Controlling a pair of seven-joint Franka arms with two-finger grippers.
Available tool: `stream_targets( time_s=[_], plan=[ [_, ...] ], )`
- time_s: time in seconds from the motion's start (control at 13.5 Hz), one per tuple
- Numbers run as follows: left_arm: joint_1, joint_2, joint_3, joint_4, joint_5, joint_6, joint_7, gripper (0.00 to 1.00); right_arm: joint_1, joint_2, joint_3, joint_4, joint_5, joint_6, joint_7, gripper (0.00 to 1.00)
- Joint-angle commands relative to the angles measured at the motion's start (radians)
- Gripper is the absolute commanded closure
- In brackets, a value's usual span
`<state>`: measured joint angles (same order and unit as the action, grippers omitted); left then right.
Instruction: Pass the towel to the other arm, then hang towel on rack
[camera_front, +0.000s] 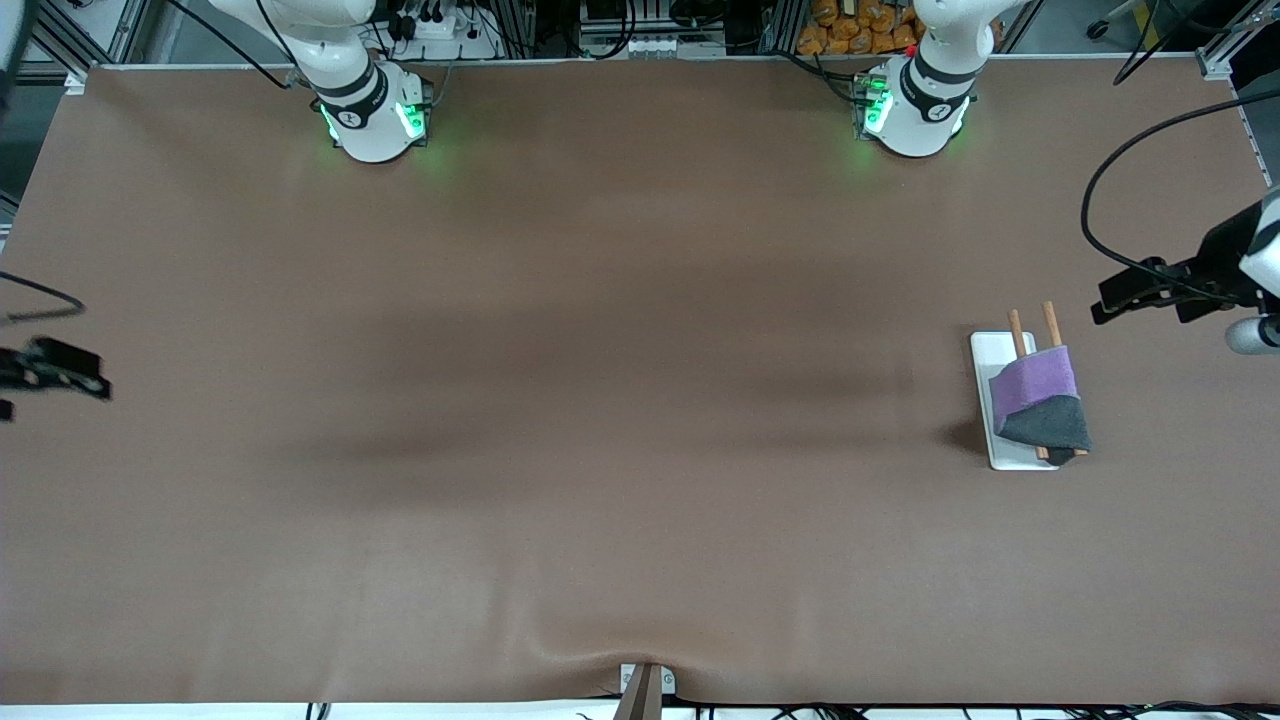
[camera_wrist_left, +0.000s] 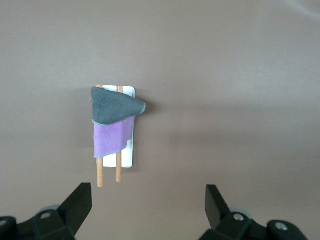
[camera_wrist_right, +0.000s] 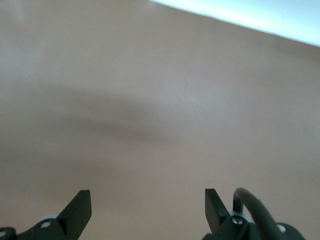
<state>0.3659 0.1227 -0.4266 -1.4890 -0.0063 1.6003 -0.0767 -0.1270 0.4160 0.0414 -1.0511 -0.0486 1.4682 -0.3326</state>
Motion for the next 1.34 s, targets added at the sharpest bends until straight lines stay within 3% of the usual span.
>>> stream_targets(
  time_s=[0.0,0.15,0.45,0.67,0.89,1.26],
  plan=[
    [-0.242,-0.026,0.225,0.018,0.013,-0.055,-0.014,0.00,0.016,-0.060,-0.032,-0.052,0.024,-0.035,0.030,0.00],
    [-0.303,-0.034,0.290,0.016,0.006,-0.063,-0.024,0.00,0.017,-0.092,-0.031,-0.093,0.027,-0.046,0.122,0.00],
    [-0.324,-0.113,0.315,-0.068,-0.004,-0.068,-0.037,0.00,0.030,-0.123,-0.014,-0.102,0.027,-0.086,0.188,0.00],
    [-0.416,-0.179,0.413,-0.151,-0.004,-0.059,-0.040,0.00,0.058,-0.123,-0.015,-0.102,0.023,-0.075,0.190,0.00],
    [-0.410,-0.222,0.411,-0.183,-0.004,-0.062,-0.040,0.00,0.070,-0.114,-0.021,-0.086,0.004,-0.077,0.190,0.00],
    [-0.409,-0.229,0.411,-0.154,0.006,-0.082,-0.025,0.00,0.047,-0.121,-0.022,-0.086,0.023,-0.077,0.190,0.00]
  ],
)
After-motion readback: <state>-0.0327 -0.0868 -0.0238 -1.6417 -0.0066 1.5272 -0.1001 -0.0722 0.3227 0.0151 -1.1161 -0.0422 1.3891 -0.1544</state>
